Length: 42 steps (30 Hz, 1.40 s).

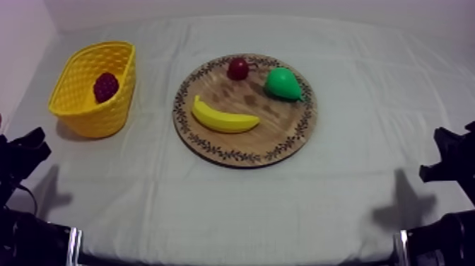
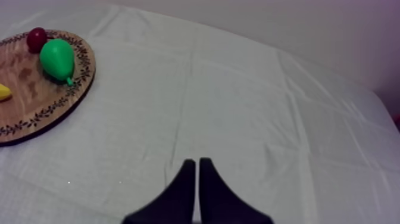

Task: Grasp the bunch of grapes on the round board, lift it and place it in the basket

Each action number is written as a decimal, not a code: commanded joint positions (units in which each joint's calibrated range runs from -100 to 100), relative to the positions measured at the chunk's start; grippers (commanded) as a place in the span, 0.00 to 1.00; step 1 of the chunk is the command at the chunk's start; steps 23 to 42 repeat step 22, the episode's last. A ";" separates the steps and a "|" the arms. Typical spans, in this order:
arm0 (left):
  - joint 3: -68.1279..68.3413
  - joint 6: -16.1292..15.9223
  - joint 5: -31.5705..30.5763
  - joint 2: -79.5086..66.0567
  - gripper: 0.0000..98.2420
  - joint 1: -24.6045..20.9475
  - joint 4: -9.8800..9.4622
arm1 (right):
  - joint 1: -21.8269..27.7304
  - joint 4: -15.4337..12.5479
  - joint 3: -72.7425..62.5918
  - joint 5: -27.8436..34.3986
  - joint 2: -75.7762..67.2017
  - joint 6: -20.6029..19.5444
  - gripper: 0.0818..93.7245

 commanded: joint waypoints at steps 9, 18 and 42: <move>-0.13 -0.02 0.85 -4.17 0.00 -2.66 -0.05 | 0.03 0.01 -0.01 0.00 -0.02 0.02 0.00; -0.14 0.13 1.16 -5.29 0.00 -2.47 -0.06 | 0.03 0.01 -0.01 0.00 -0.02 0.02 0.00; -0.14 0.13 1.17 -5.32 0.00 -2.47 -0.06 | 0.03 0.01 -0.01 0.00 -0.02 0.02 0.00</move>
